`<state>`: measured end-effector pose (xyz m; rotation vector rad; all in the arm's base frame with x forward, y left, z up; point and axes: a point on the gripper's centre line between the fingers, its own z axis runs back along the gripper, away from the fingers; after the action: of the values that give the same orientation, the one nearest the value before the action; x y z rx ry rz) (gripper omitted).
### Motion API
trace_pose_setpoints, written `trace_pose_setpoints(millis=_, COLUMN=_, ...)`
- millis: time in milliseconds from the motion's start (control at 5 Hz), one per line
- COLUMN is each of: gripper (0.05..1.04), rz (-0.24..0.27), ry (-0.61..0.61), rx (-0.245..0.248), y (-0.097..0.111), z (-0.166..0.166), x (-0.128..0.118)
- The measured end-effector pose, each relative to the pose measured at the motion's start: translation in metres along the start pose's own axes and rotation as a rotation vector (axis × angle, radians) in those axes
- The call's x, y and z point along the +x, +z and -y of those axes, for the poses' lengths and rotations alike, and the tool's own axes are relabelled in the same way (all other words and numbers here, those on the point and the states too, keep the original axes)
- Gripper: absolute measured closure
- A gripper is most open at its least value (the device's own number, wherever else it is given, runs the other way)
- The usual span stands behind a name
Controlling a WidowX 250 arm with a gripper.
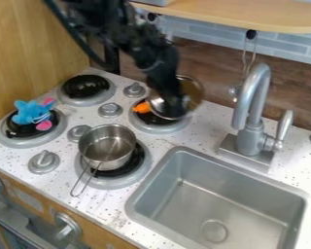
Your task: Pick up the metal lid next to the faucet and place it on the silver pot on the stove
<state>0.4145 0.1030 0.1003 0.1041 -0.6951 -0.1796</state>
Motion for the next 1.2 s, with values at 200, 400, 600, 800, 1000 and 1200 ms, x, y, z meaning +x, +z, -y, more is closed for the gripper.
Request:
trace_pose_setpoints(millis=200, gripper=0.771, rz=-0.027, ry=0.089, rx=0.123, y=0.005, z=-0.044, x=-0.025)
trace_pose_setpoints(millis=400, gripper=0.771, rz=-0.109, ry=0.093, rx=0.181, y=-0.001, z=-0.062, x=-0.039)
trace_pose_setpoints(millis=600, gripper=0.771, rz=-0.171, ry=0.084, rx=0.157, y=-0.011, z=-0.058, x=-0.053)
trace_pose_setpoints(millis=800, gripper=0.771, rz=-0.269, ry=0.048, rx=0.097, y=-0.011, z=-0.040, x=-0.083)
trace_pose_setpoints(millis=1000, gripper=0.771, rz=-0.263, ry=-0.018, rx=0.052, y=0.014, z=-0.026, x=-0.084)
trace_pose_setpoints(millis=1200, gripper=0.771, rz=-0.296, ry=-0.021, rx=0.025, y=0.024, z=-0.021, x=-0.093)
